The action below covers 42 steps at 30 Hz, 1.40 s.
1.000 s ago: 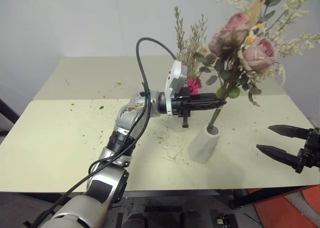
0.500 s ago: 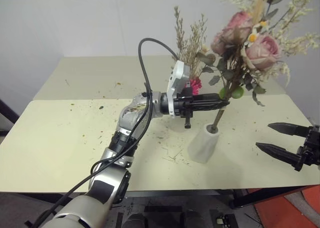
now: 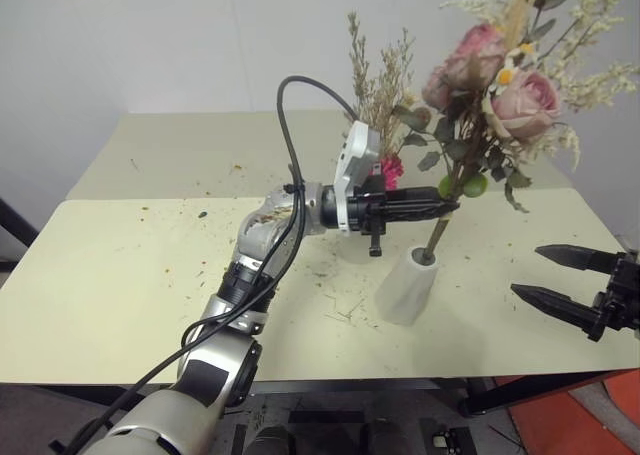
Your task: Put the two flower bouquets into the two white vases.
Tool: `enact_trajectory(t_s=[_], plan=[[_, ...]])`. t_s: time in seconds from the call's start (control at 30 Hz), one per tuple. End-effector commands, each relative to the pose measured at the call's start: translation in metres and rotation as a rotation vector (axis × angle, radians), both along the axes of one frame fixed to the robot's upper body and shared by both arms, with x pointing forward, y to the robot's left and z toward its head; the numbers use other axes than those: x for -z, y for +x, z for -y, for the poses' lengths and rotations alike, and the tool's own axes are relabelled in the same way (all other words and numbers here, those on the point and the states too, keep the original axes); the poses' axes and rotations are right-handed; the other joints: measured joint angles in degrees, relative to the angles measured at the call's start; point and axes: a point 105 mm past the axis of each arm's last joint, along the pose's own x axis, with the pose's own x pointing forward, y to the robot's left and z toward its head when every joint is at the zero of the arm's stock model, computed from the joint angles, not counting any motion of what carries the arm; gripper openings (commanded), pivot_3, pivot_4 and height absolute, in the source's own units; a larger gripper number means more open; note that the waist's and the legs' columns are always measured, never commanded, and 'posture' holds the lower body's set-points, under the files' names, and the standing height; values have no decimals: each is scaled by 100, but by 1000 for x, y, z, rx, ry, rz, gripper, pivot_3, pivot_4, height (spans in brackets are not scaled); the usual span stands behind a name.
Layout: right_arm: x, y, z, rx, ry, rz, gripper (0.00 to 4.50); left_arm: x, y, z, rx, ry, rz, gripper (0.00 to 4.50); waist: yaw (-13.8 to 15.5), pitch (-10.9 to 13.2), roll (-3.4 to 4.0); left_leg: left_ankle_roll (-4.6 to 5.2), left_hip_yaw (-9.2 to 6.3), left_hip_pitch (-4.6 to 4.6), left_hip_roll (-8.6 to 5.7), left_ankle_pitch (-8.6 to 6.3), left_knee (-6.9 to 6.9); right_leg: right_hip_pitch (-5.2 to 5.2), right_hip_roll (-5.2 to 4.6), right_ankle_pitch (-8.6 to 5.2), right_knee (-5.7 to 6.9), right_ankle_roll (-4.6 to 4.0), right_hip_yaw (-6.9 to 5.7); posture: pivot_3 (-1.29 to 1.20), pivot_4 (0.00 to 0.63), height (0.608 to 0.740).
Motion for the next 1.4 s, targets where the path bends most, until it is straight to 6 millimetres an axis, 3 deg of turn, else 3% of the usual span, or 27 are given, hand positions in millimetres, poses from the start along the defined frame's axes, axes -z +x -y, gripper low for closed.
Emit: enact_trajectory(t_s=[0.03,0.17,0.3,0.43,0.53,0.63,0.83,1.1,1.2,1.4], plan=[[-8,-1,-4,-19,13,34,4500,2,-1,1,-5,10,13,106,-1,0,0,0,0,0,0,0,0,0,0,0,0,0,0,0,150,740],[-8,-1,-5,-19,14,34,4500,12,1,1,-18,48,15,106,1,0,0,0,0,0,0,0,0,0,0,0,1,0,0,0,150,740],[-8,-2,-5,-18,16,32,4500,20,2,-1,-31,89,27,1321,1,0,1,0,0,0,0,0,0,0,0,0,0,0,0,0,150,740],[-7,-1,-5,-16,16,30,4500,16,5,-13,-57,77,25,2533,-6,-1,1,0,0,0,0,0,0,0,0,0,1,0,0,0,150,740],[-6,-2,-6,-21,14,25,4500,21,10,-32,-106,90,9,3482,-25,-3,5,1,0,0,2,-1,-1,0,1,0,3,0,2,0,150,740],[-5,-2,-6,-23,12,21,4500,31,13,-66,-186,135,-18,4432,-43,-7,13,3,0,2,6,-2,-1,0,4,0,6,0,4,0,150,740],[-2,2,-7,-43,9,5,4500,37,17,-140,-397,202,-60,4470,-20,-9,15,3,-2,10,10,-2,1,-5,5,1,6,-1,3,0,150,740],[-2,11,-7,-73,1,-9,4500,36,17,-206,-640,265,-59,4470,0,-9,16,4,-4,8,10,-2,-1,-6,2,1,1,-2,-4,0,150,740],[-3,14,-6,-82,-1,-17,4500,38,14,-228,-725,296,-55,4470,-10,-8,16,5,-3,7,12,-3,-3,-8,3,1,2,-3,-3,0,150,740],[-1,18,-6,-99,-1,-34,4500,38,1,-251,-789,335,-54,4470,-10,-8,17,5,-3,8,13,-3,-3,-8,3,1,2,-3,-3,0,150,740]])
